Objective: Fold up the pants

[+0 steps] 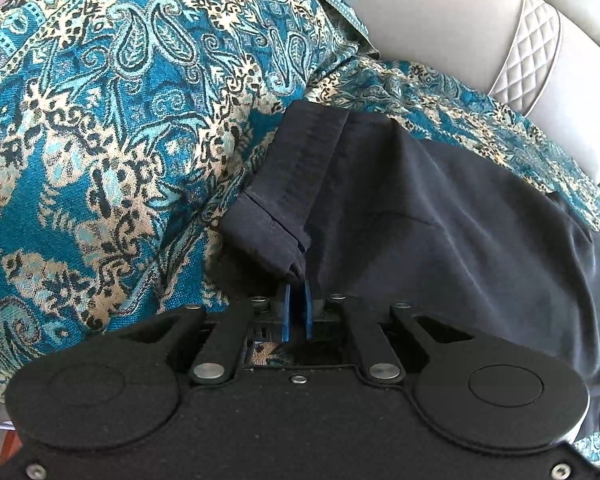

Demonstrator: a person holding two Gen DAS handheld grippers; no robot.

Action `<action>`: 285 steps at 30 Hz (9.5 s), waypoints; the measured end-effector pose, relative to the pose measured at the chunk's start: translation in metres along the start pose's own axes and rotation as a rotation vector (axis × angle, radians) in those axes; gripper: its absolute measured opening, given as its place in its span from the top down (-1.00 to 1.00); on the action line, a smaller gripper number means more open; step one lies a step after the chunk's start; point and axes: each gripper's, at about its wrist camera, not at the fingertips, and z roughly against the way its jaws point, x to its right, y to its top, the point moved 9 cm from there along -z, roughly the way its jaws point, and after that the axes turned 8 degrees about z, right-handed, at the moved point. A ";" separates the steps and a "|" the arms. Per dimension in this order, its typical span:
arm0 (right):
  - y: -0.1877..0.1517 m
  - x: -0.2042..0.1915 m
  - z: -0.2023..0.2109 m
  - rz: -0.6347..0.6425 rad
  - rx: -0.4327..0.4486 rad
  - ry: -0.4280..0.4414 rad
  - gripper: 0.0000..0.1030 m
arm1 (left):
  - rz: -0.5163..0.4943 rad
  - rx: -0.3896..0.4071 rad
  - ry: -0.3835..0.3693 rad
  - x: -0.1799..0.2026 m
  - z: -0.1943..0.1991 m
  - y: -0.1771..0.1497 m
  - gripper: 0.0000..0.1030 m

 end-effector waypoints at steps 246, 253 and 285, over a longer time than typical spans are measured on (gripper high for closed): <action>-0.044 -0.172 -0.024 0.560 -0.195 0.791 -0.49 | -0.323 0.509 0.003 0.110 -0.056 -0.011 -0.12; -0.034 -0.100 -0.074 0.535 -0.245 0.674 -0.52 | -0.318 0.522 0.006 0.107 -0.056 -0.011 -0.17; 0.000 0.073 -0.166 0.315 -0.409 0.485 -0.48 | -0.626 0.356 -0.381 0.326 -0.041 -0.081 0.61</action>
